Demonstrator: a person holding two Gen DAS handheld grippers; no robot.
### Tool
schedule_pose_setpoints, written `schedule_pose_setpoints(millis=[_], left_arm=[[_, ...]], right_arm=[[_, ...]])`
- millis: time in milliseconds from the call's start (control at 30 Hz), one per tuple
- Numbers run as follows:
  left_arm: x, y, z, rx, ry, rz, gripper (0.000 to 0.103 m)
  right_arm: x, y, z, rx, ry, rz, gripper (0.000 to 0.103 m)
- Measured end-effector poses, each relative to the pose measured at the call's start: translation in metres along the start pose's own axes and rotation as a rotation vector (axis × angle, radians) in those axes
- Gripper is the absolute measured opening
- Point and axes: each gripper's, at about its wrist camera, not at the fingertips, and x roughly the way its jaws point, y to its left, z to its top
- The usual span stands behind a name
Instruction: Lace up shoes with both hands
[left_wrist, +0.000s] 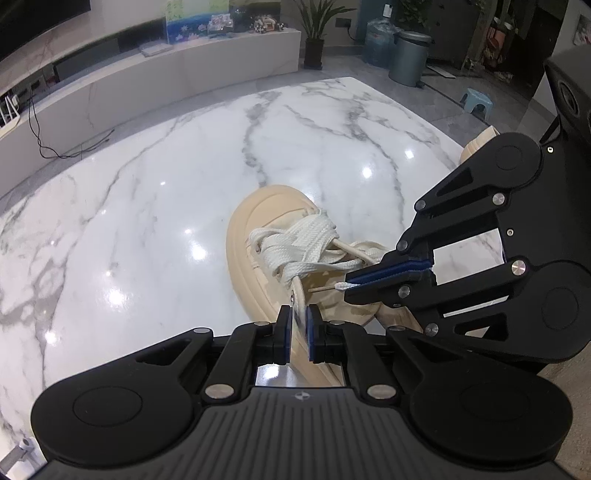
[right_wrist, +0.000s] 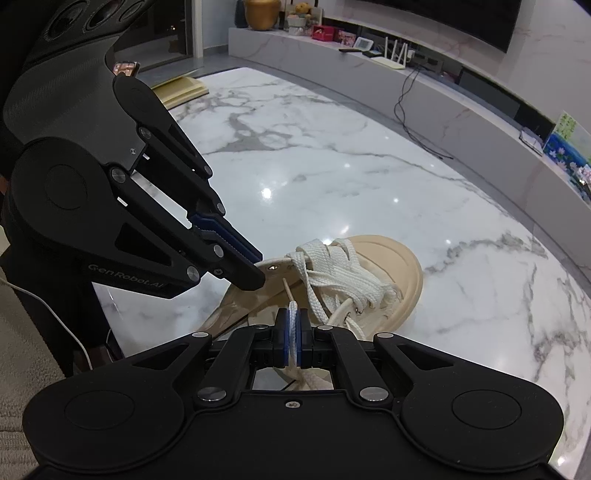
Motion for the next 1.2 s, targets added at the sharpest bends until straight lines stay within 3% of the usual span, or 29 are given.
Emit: schedule_pose_setpoints(millis=[1200], left_arm=[[-0.014, -0.004, 0.001, 0.047, -0.007, -0.013, 0.008]], right_arm=[[0.004, 0.008, 0.008, -0.029, -0.016, 0.027, 0.002]])
